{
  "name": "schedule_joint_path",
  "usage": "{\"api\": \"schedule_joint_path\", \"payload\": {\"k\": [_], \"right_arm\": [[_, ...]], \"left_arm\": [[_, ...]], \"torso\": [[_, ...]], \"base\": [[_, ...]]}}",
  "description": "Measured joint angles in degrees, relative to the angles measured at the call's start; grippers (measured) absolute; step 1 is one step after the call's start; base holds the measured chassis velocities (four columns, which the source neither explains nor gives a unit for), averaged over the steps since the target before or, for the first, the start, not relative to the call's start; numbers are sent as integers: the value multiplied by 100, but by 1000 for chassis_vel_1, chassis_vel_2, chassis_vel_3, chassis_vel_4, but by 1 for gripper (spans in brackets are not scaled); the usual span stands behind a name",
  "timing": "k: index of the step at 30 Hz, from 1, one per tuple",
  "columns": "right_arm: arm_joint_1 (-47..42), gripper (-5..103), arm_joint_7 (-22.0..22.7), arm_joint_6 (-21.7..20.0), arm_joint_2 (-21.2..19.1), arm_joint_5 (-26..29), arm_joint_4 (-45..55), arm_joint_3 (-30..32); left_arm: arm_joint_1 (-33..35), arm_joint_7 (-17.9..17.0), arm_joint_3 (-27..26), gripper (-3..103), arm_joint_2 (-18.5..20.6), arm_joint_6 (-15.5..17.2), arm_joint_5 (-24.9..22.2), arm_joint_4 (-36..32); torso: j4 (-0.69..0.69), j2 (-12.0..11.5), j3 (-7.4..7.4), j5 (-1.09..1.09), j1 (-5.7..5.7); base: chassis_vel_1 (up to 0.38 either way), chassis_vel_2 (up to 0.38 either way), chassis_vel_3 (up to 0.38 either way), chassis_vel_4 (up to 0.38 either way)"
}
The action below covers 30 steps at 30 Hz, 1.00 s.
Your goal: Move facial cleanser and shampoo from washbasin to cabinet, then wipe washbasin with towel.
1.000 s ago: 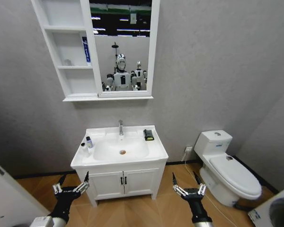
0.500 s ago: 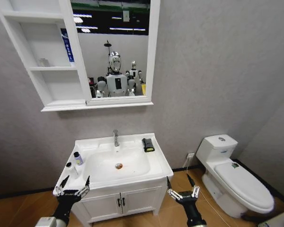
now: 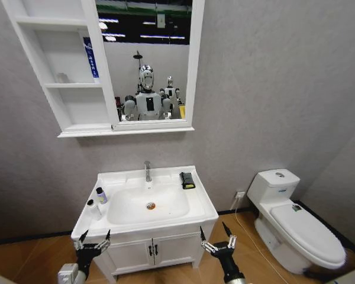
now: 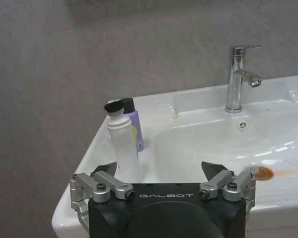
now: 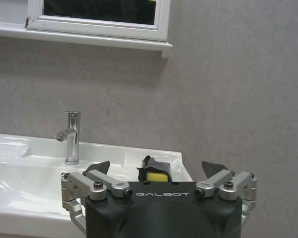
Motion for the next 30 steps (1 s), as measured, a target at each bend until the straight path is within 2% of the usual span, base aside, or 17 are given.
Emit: {"api": "schedule_joint_path", "payload": {"k": [6, 10, 17, 19, 23, 27, 30], "right_arm": [[-4, 100, -17, 29, 11, -2, -166, -23], [26, 100, -19, 13, 0, 25, -267, -24], [61, 100, -7, -65, -84, 146, -290, 49], [59, 100, 10, -83, -112, 183, -289, 85], [-29, 100, 36, -103, -154, 289, -258, 181], [-58, 100, 43, -103, -152, 300, -258, 208], [-69, 100, 67, -105, -137, 301, -249, 210]], "left_arm": [[-430, -120, 6, 97, 179, 69, -212, 303], [-994, -215, 220, 97, 282, 95, -368, 785], [-1533, -384, 465, 97, 293, 126, -423, 1352], [-1622, -428, 490, 97, 256, 137, -424, 1450], [-1756, -515, 467, 97, -65, 139, -399, 1606], [-1831, -572, 474, 97, -155, 99, -373, 1687], [-1958, -741, 480, 97, -223, 69, -377, 1769]], "torso": [[0, 0, 0, 1, -1], [1, 0, 0, 1, -1], [0, 0, 0, 1, -1], [0, 0, 0, 1, -1], [0, 0, 0, 2, -1], [1, 0, 0, 1, -2], [1, 0, 0, 1, -2]], "base": [[0, 0, 0, 0], [0, 0, 0, 0], [0, 0, 0, 0], [0, 0, 0, 0], [0, 0, 0, 0], [0, 0, 0, 0], [0, 0, 0, 0]]}}
